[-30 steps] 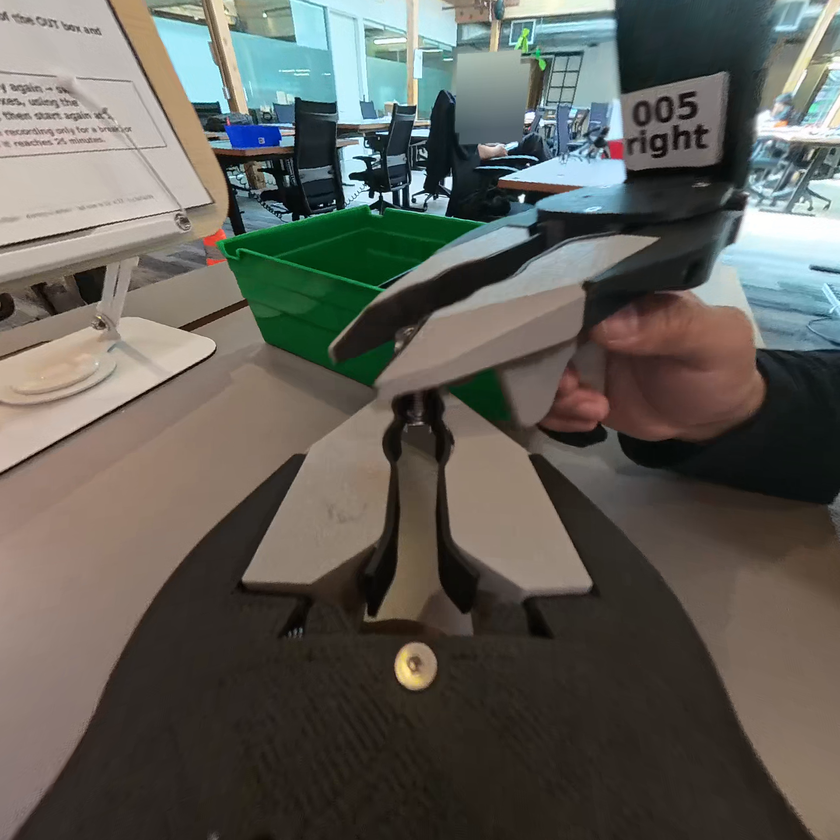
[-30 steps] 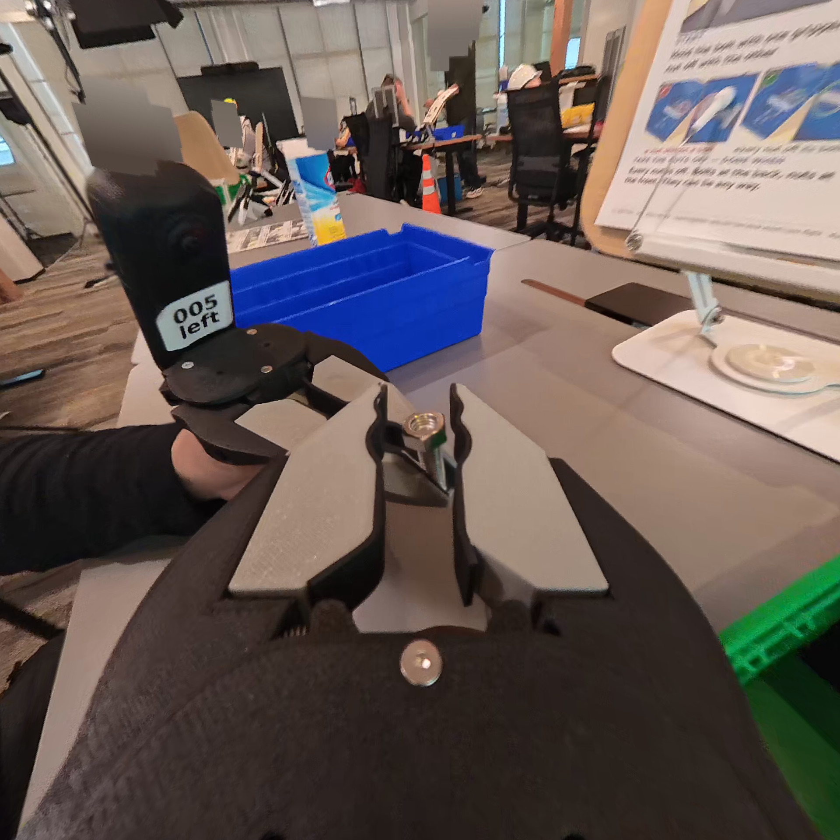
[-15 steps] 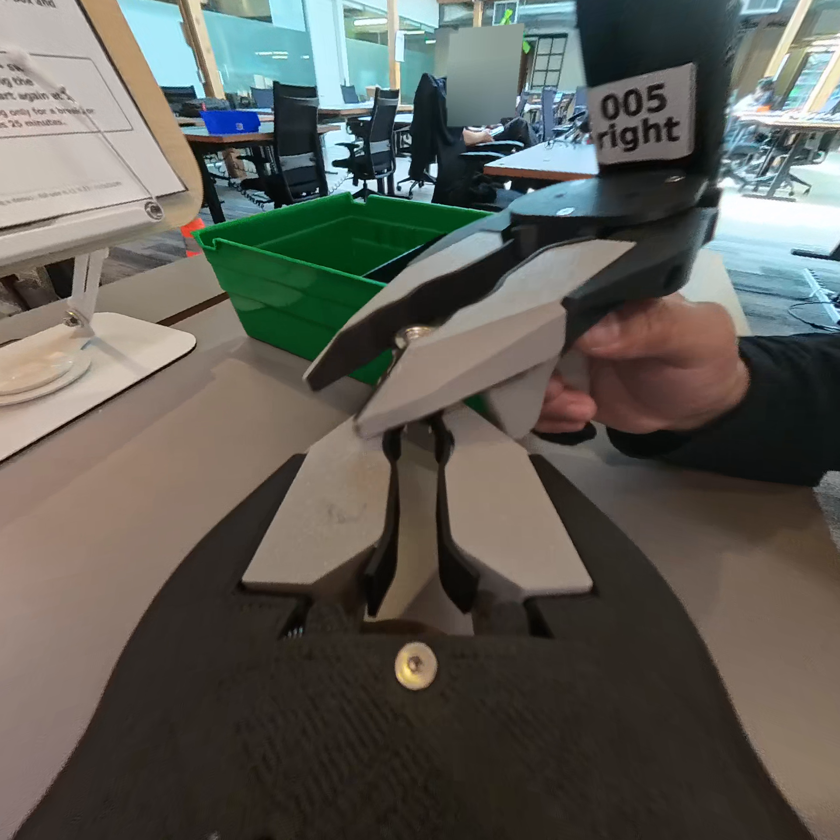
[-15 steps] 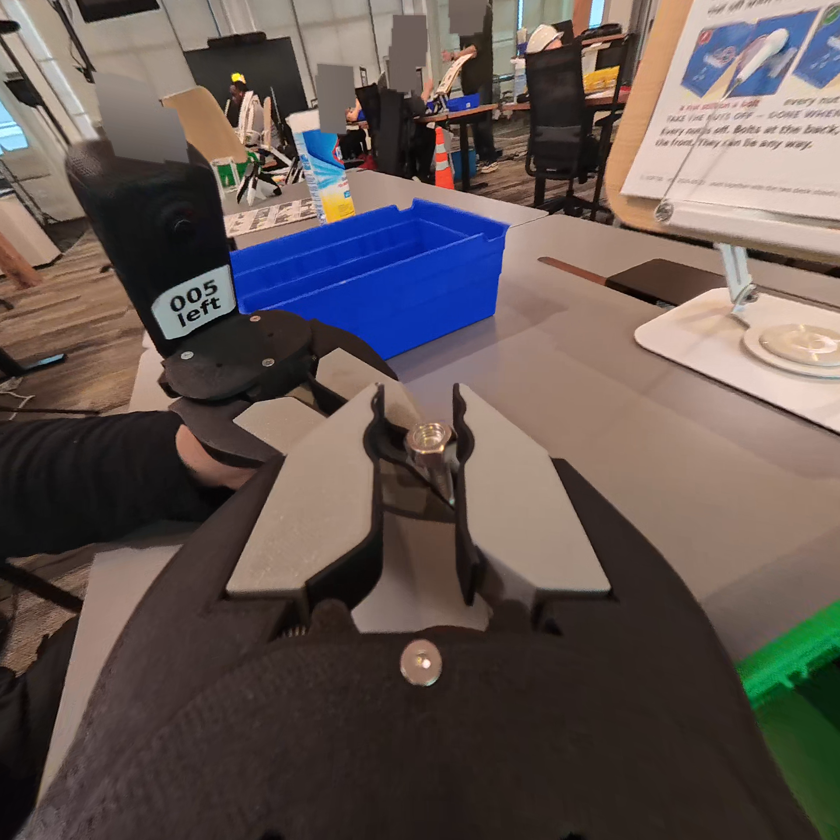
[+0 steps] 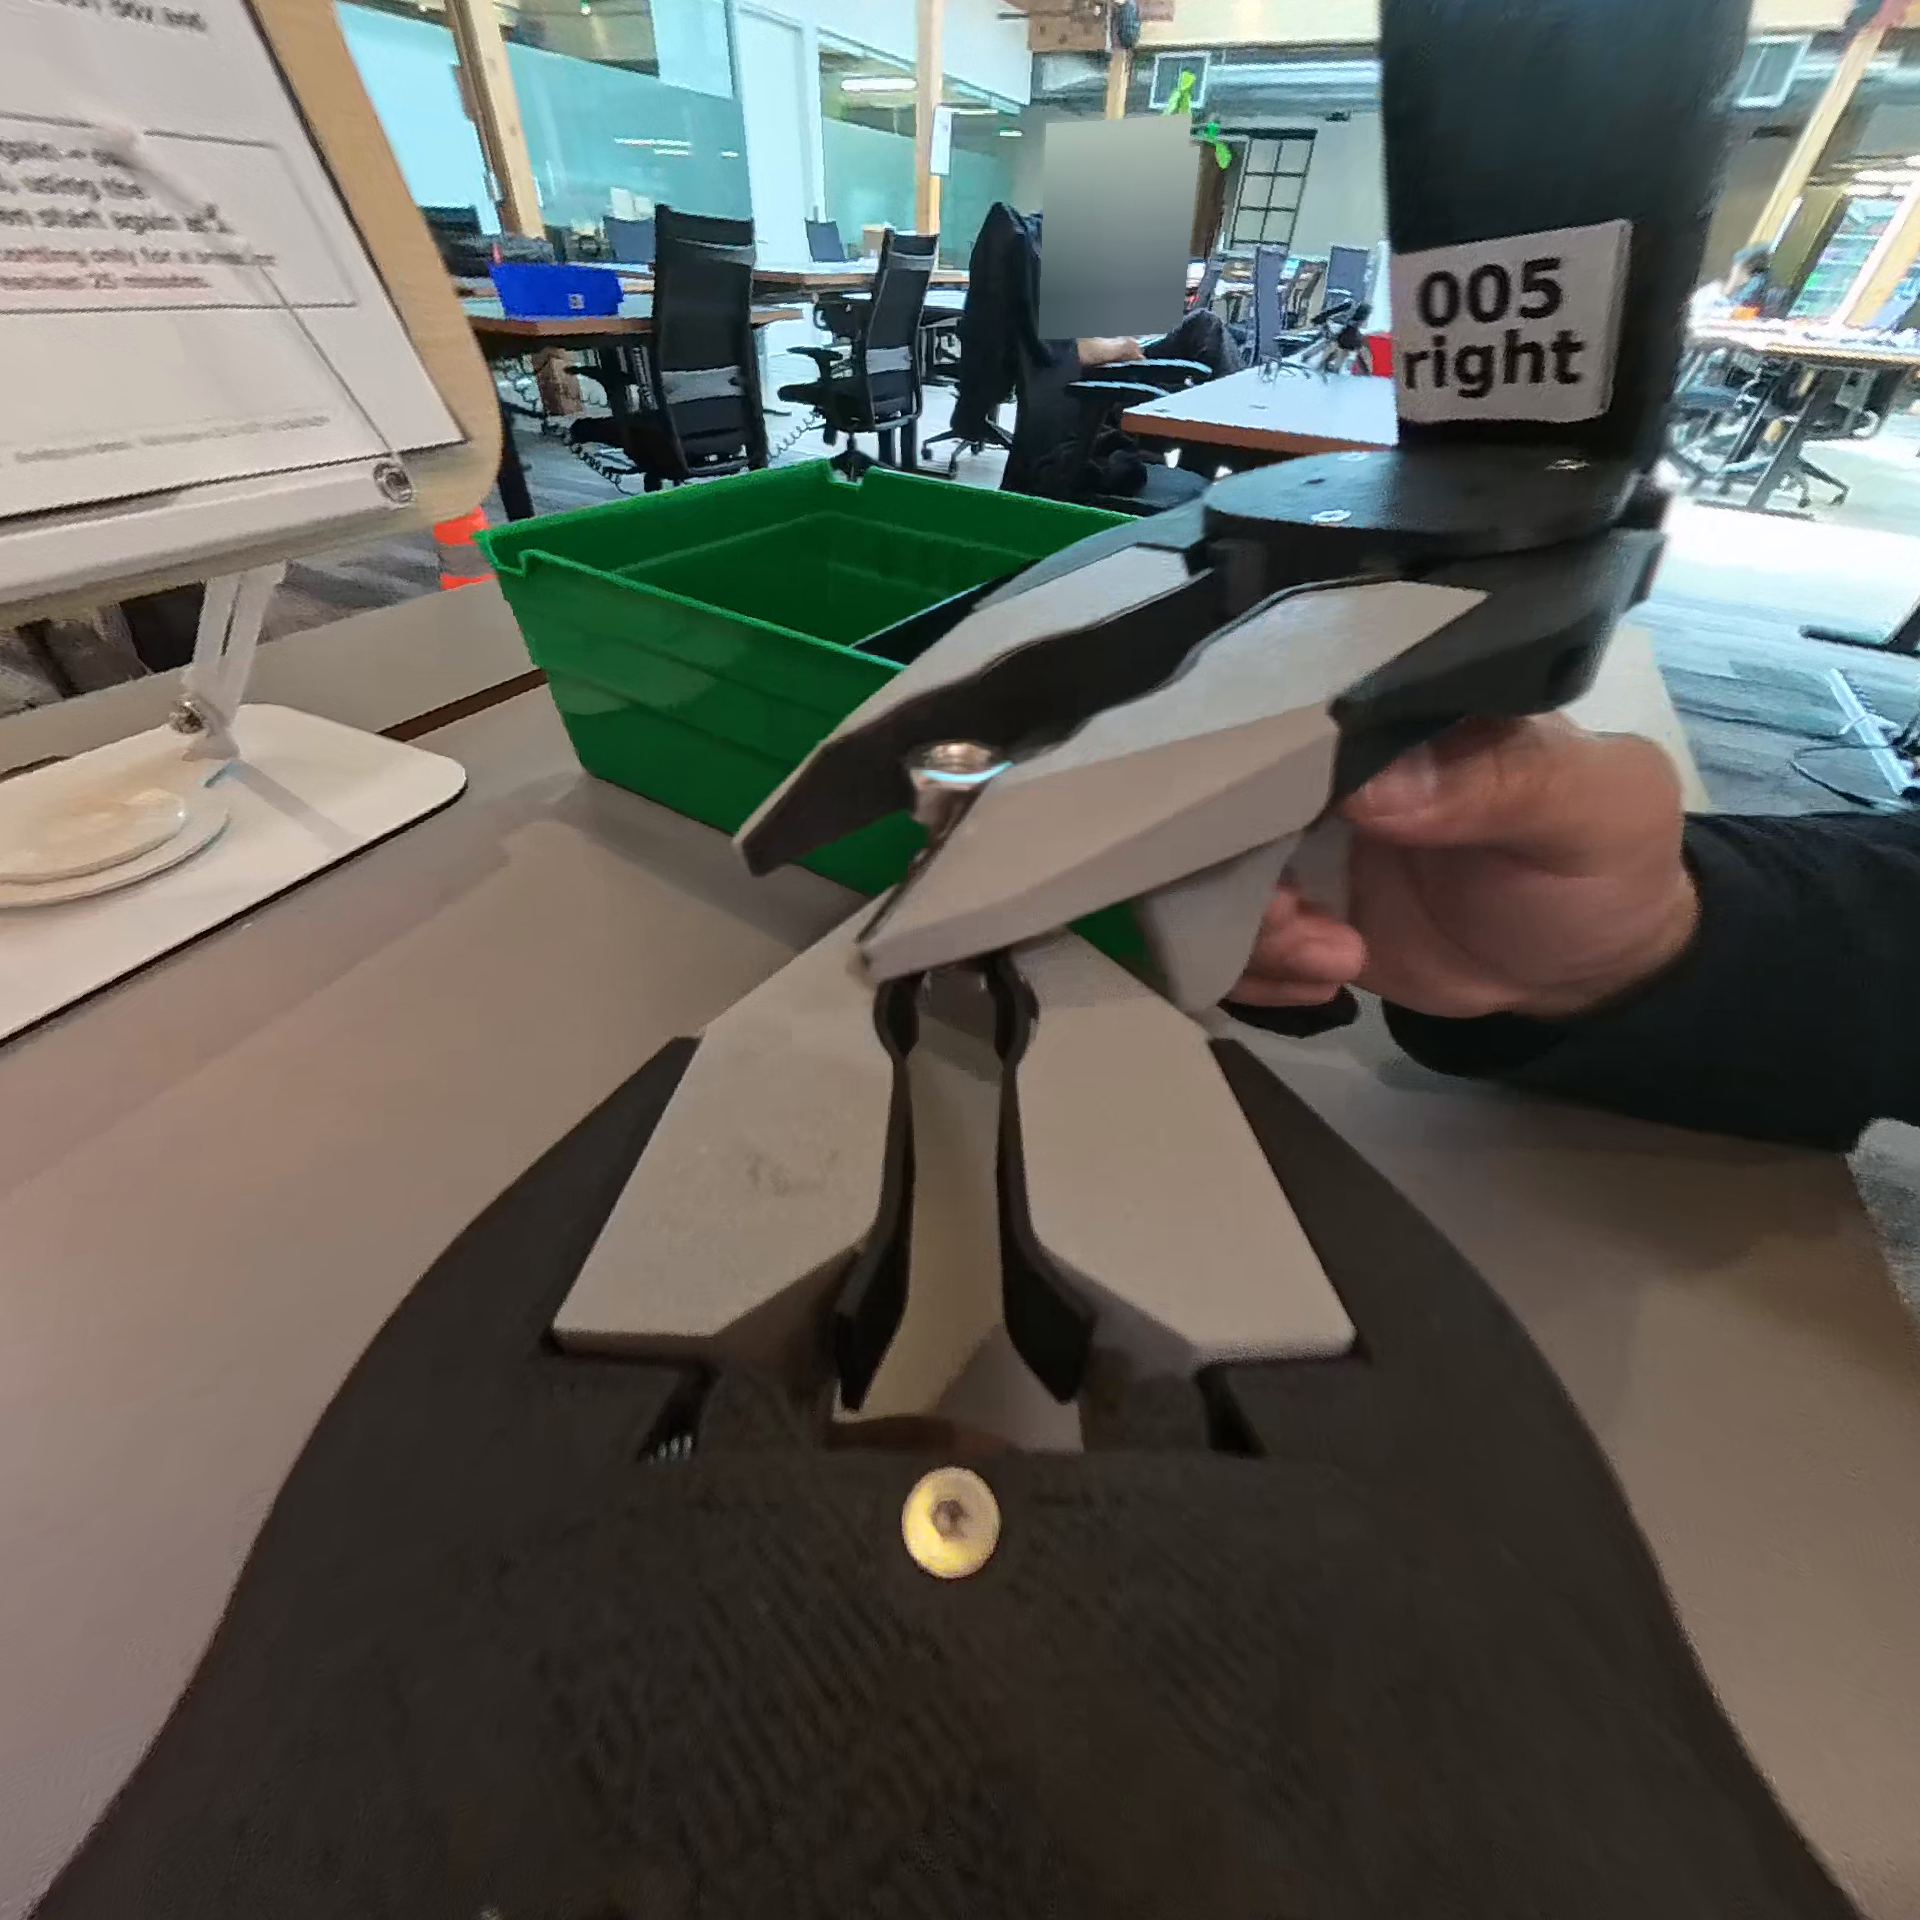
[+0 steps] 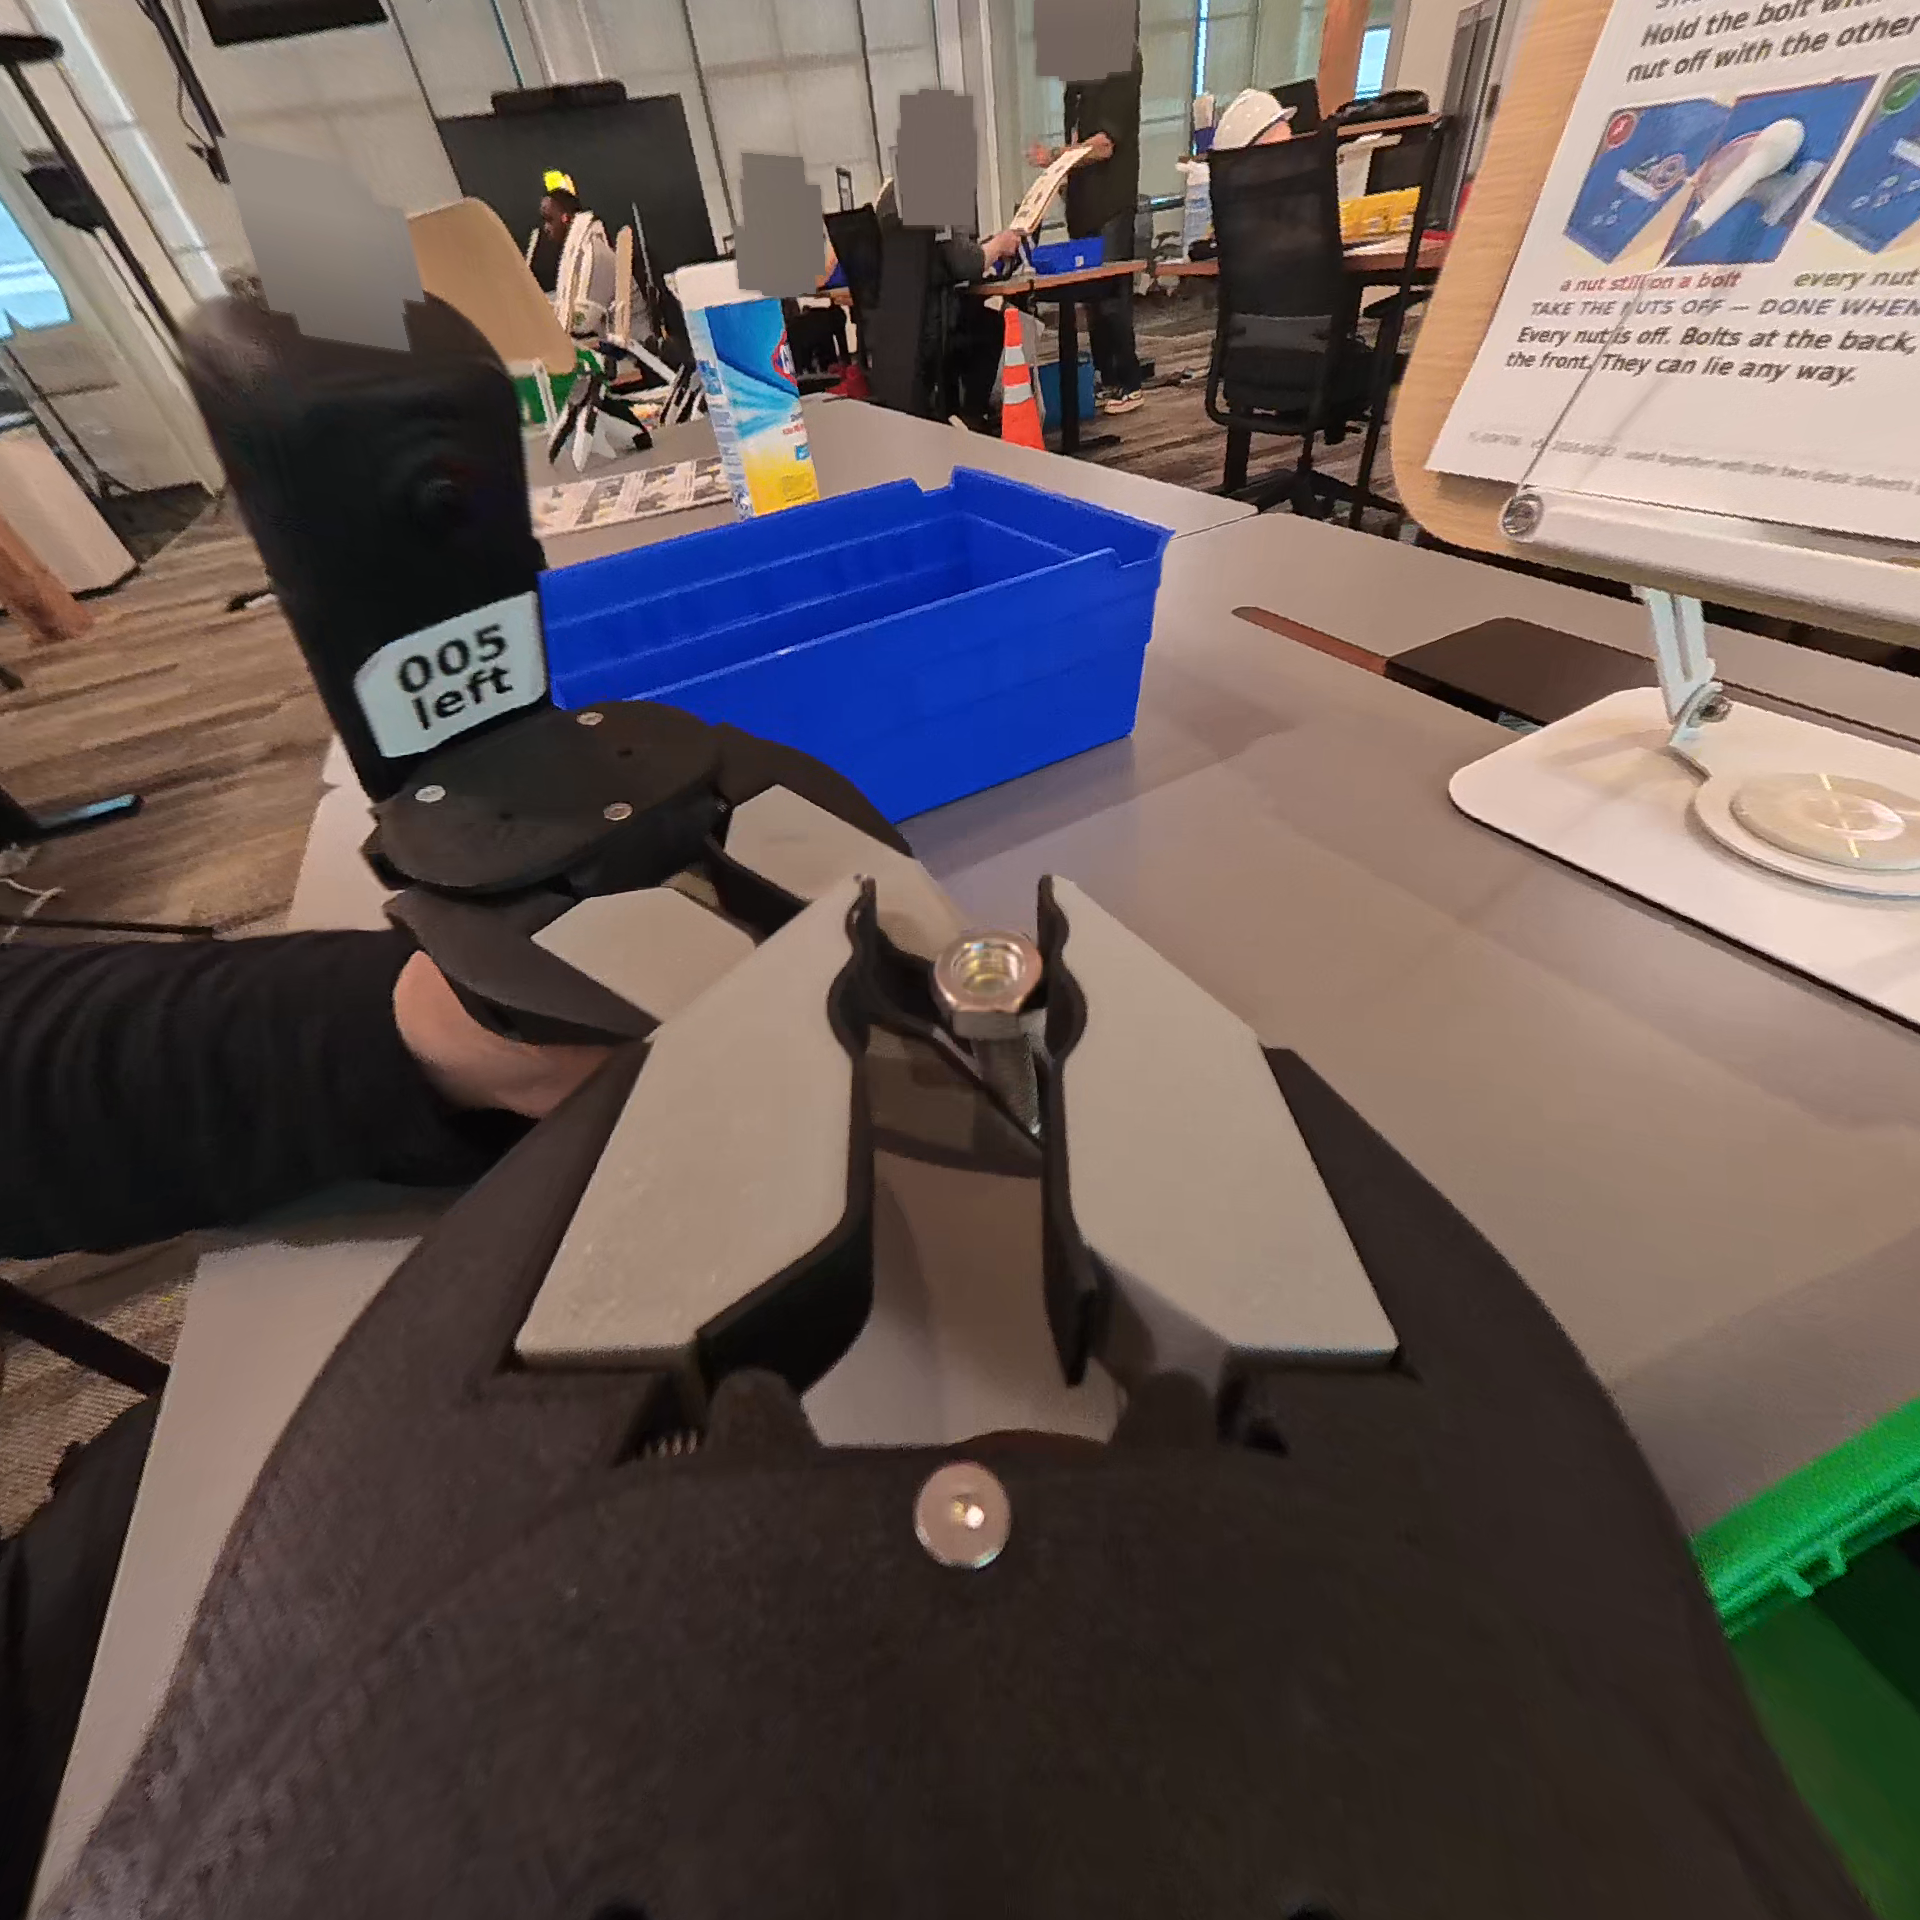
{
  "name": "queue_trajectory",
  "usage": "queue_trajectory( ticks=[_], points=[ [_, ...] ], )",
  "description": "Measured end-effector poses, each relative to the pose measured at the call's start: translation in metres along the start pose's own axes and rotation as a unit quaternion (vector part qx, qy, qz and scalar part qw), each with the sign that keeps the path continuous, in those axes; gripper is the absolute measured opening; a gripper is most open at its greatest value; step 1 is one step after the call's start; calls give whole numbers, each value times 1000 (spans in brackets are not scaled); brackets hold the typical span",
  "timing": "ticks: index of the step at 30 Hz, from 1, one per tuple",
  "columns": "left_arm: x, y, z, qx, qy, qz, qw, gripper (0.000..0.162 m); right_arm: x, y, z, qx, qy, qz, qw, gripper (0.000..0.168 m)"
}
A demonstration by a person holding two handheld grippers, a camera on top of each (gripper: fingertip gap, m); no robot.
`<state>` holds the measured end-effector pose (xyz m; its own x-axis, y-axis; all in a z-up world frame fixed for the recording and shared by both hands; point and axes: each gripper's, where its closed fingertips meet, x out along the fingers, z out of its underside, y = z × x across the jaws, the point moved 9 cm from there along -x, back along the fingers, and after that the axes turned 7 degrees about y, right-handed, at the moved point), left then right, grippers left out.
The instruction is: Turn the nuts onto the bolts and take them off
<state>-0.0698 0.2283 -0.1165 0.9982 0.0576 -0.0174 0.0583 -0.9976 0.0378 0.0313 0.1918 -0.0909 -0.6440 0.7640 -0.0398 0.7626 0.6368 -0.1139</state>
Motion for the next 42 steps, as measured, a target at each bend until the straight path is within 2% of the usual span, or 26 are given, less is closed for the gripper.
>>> queue_trajectory(
  ticks=[3,10,19,28,37,42],
  points=[
    [0,0,-1,17,-7,-12,1000,6,-4,2,-4,-8,6,12,1000,26],
    [-10,-20,-3,-29,8,-56,998,6,-12,7,-11,-14,20,29,999,23],
    [-3,-6,-3,-17,5,-19,1000,6,-3,0,-3,-30,1,24,999,25],
    [-8,-16,-4,-32,9,-42,999,6,-10,8,-8,-16,16,44,999,24],
    [-5,-11,-3,-26,5,-29,999,6,-6,2,-6,-45,-3,42,998,14],
    [-2,-11,3,-47,-15,-14,999,6,-13,3,-15,-56,36,69,995,14]
  ],
)
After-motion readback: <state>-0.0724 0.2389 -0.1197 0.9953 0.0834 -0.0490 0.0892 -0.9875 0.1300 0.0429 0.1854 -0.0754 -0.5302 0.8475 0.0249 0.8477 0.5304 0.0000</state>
